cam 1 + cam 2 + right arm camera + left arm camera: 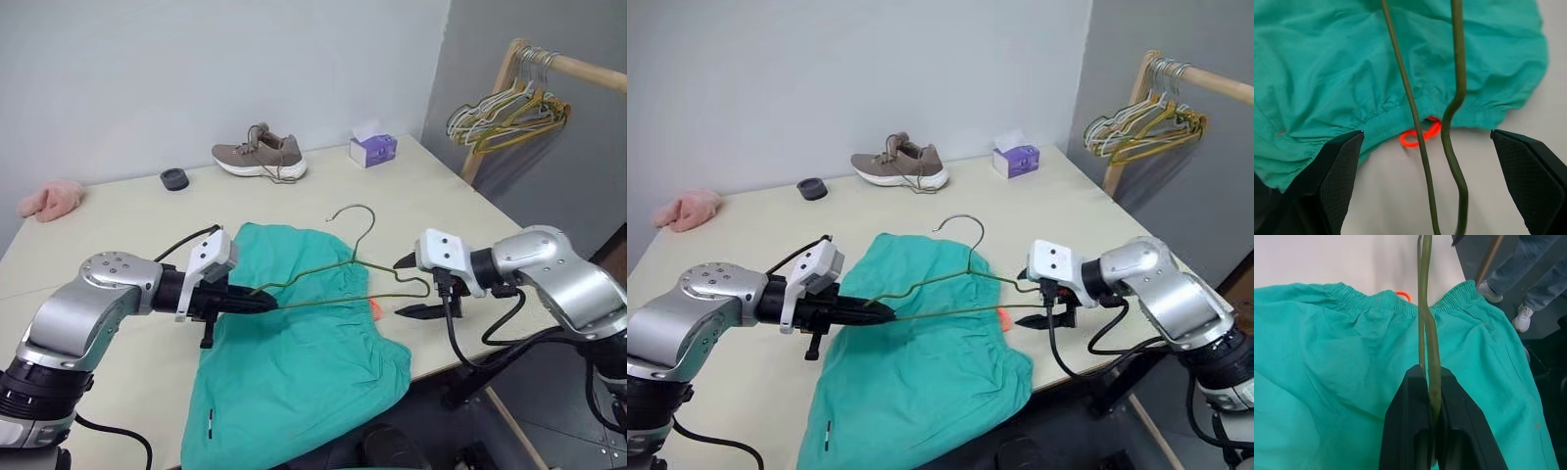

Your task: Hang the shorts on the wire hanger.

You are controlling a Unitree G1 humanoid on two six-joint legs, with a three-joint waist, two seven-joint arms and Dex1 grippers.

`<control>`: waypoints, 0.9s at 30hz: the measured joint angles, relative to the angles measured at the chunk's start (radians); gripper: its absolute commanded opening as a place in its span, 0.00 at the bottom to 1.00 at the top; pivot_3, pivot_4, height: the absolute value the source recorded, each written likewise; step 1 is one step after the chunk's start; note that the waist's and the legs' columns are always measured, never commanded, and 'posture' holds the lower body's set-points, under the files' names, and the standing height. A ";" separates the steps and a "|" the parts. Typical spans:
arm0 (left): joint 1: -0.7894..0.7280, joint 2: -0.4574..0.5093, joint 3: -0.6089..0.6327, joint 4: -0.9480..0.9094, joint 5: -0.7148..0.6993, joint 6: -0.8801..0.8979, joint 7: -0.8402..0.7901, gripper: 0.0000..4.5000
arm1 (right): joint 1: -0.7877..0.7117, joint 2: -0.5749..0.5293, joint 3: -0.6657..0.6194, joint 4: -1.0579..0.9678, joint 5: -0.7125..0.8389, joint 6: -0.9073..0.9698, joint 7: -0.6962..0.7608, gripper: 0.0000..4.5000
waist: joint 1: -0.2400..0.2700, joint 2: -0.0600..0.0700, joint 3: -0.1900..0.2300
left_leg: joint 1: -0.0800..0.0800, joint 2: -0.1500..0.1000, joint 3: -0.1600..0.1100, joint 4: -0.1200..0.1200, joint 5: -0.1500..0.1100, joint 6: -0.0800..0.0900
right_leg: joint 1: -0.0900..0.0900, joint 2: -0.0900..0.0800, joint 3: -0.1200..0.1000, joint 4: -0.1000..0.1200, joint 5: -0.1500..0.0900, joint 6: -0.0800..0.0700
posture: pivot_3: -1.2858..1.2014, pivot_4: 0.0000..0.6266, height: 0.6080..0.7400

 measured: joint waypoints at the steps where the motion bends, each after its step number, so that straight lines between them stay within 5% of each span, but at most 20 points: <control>1: 0.000 0.000 0.000 0.000 0.000 0.000 0.001 0.00 | -0.012 0.008 0.019 0.010 -0.005 0.014 0.012 0.95 | 0.000 0.000 0.000 | -0.001 0.000 0.000 0.000 0.000 0.000 | 0.000 0.000 0.000 0.000 0.000 0.000 | 0.39 0.00 1.00; 14: 0.011 0.001 0.000 -0.022 -0.001 -0.006 0.003 0.00 | -0.067 0.061 0.099 0.108 -0.046 0.126 0.060 0.02 | 0.000 0.000 0.000 | -0.012 -0.001 0.000 0.001 0.000 0.000 | -0.015 -0.002 0.000 0.008 0.003 -0.005 | 0.39 0.00 1.00; 17: 0.010 0.001 0.011 -0.020 0.007 -0.011 0.016 0.00 | -0.067 0.062 0.103 0.104 -0.045 0.126 0.078 0.01 | -0.001 0.000 0.000 | -0.012 -0.001 0.000 0.001 0.000 0.000 | -0.016 -0.002 0.000 0.010 0.003 -0.005 | 0.39 0.00 1.00; 27: 0.009 -0.069 0.026 0.052 0.042 -0.087 0.099 0.61 | 0.022 0.021 0.043 0.049 -0.012 0.174 0.056 0.00 | 0.000 -0.001 -0.001 | -0.012 -0.002 0.000 0.004 0.000 0.000 | -0.015 -0.002 0.000 0.014 0.000 -0.001 | 0.38 0.00 1.00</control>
